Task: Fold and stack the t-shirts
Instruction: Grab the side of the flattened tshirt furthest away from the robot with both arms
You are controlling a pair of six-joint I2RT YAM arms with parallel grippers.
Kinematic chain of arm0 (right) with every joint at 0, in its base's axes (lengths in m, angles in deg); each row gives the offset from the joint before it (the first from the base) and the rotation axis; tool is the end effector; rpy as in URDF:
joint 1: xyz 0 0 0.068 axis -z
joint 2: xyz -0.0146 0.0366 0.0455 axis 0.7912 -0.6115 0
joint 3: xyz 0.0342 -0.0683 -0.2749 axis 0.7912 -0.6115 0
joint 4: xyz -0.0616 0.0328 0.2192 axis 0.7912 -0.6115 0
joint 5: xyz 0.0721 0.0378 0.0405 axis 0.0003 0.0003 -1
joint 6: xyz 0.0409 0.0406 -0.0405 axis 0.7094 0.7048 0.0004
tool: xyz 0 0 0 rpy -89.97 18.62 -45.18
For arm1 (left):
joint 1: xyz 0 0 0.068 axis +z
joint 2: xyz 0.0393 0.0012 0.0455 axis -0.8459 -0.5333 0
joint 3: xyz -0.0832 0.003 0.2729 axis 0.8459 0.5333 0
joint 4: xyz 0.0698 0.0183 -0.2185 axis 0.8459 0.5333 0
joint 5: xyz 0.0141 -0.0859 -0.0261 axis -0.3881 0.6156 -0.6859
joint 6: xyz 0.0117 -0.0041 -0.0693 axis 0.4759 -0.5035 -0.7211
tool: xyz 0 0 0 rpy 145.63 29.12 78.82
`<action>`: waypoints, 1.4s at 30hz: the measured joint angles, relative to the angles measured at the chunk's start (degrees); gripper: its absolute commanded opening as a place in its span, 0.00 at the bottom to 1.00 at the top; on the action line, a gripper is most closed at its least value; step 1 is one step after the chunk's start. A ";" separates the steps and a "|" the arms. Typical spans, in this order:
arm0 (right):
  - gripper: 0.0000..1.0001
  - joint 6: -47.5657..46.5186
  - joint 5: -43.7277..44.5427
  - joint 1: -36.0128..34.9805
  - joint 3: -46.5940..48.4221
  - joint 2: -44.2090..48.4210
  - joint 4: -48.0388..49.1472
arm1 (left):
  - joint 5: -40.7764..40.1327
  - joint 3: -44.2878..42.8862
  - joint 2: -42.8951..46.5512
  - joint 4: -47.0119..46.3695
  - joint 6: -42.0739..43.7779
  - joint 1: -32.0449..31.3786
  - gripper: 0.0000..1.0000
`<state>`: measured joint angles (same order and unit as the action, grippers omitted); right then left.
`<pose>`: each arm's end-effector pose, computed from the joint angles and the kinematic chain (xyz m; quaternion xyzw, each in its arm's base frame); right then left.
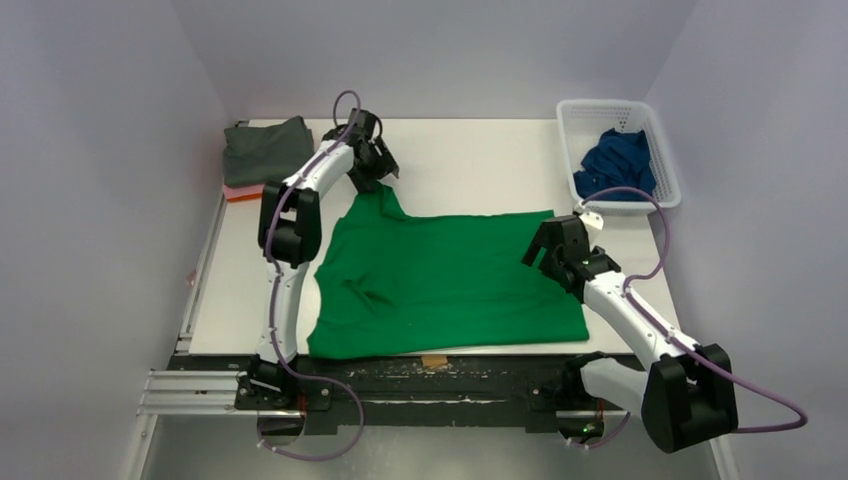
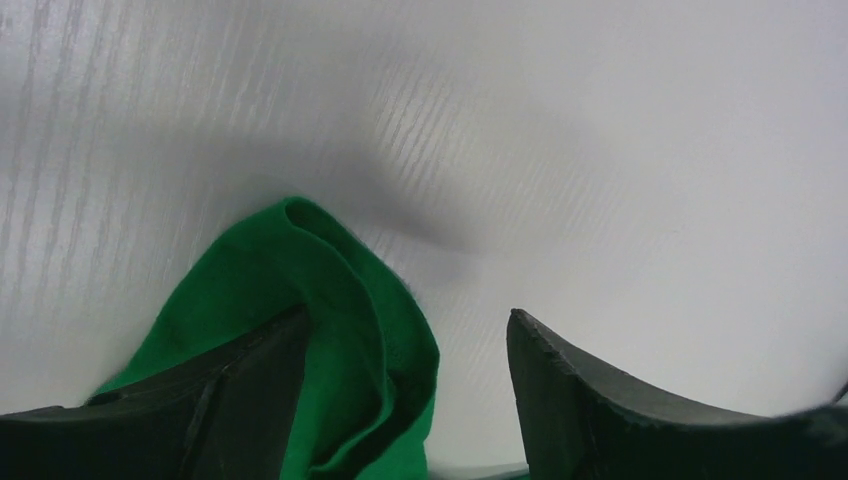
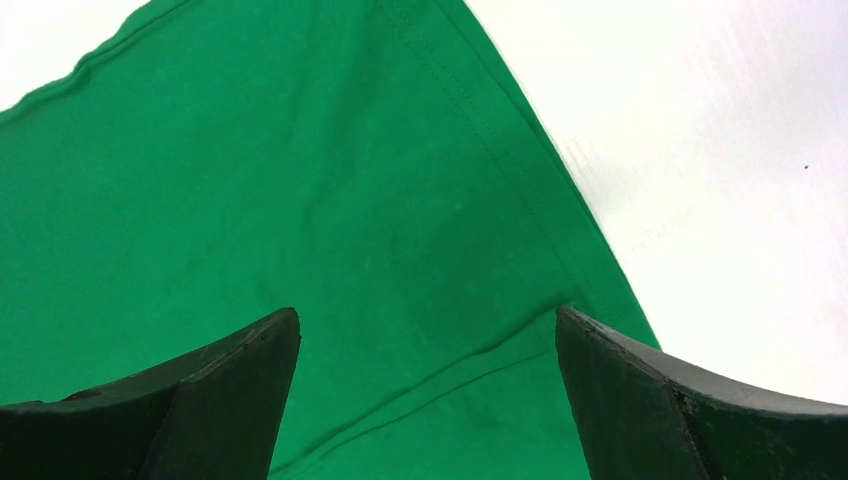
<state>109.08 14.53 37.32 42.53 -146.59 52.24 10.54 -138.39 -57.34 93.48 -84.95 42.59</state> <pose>0.1897 0.0283 0.2192 0.2440 0.8971 -0.0192 0.3679 0.4925 -0.1366 0.1749 -0.2632 0.9270 -0.1591 0.2147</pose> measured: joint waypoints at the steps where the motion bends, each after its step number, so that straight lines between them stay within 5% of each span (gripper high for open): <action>1: 0.95 0.00 0.00 0.00 -0.11 0.24 0.13 | -0.79 0.00 0.00 0.66 -0.92 -0.15 0.67; 11: 0.95 -0.09 0.02 -0.02 -0.66 2.86 0.20 | -8.04 -7.26 -3.06 14.43 -2.03 -1.97 0.40; 18: 0.95 -0.17 1.01 0.00 -1.51 4.94 0.31 | -9.70 -10.88 -5.05 19.28 -0.02 -2.75 0.00; 29: 0.92 -0.20 1.86 0.00 1.57 -1.92 -0.66 | -12.39 -10.10 -3.39 19.34 3.17 -3.23 0.00; 42: 0.81 -0.52 15.87 0.33 42.07 -43.87 -6.88 | -20.87 10.19 17.03 20.04 0.70 -9.68 0.00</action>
<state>108.55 30.40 37.65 84.61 -190.46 45.36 -10.34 -128.21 -40.31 113.52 -84.25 32.91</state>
